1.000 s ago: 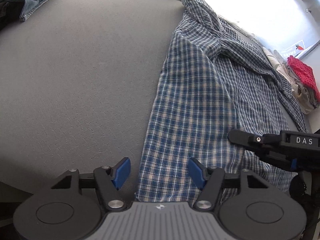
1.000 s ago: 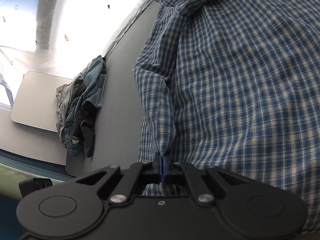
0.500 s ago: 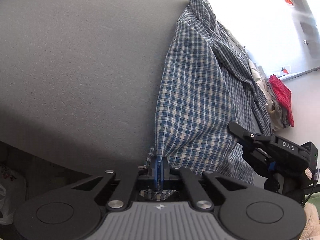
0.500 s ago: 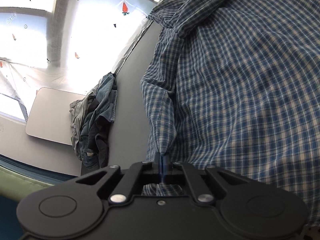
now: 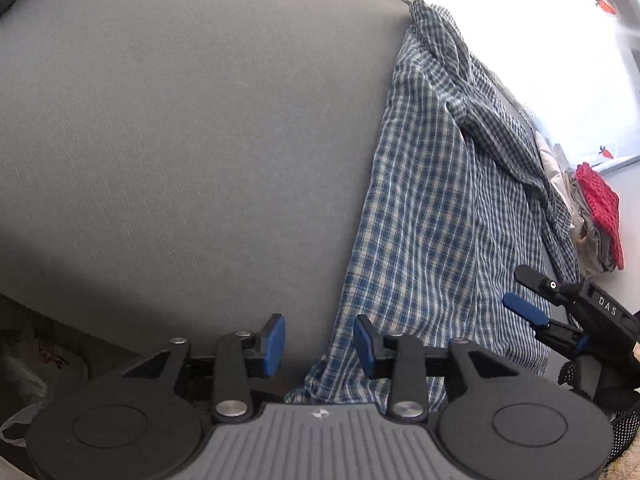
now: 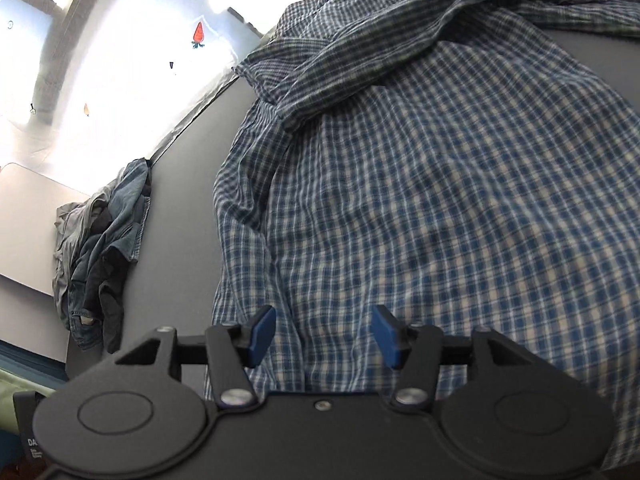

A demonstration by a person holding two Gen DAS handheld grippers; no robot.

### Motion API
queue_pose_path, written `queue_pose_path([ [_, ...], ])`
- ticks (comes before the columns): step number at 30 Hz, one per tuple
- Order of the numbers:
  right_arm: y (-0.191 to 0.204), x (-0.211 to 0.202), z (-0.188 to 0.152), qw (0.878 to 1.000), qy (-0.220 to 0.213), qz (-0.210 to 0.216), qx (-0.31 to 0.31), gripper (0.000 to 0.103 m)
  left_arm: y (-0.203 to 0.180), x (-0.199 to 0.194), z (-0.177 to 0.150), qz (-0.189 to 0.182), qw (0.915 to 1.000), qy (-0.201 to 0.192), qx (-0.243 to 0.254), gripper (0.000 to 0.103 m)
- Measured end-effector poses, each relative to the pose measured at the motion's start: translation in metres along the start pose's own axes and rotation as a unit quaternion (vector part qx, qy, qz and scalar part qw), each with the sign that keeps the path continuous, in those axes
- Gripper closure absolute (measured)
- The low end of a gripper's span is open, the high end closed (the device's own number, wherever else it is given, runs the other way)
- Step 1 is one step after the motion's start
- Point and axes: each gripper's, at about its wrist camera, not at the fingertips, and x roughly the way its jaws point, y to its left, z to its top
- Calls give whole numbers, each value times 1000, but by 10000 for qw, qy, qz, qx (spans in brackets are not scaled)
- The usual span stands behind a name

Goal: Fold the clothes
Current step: 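Open both grippers and release the shirt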

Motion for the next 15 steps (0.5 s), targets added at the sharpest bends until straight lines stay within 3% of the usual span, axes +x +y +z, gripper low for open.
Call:
queue_pose_path([
  [2,-3,-2,8,9995,-140,-237,-168,16,4,0,13,141,9998,-150,-81,60],
  [4,-8,-4,13,9980,-284,-482,-282,12,4,3,26,304,9991,-252,-120,60],
  [6,-14,-7,20,9957,-492,-719,-328,1,1,7,39,304,9988,-358,-164,60],
  [15,-45,-25,69,9738,-1347,-1769,-483,0,-43,28,111,-22,9967,-799,122,48],
])
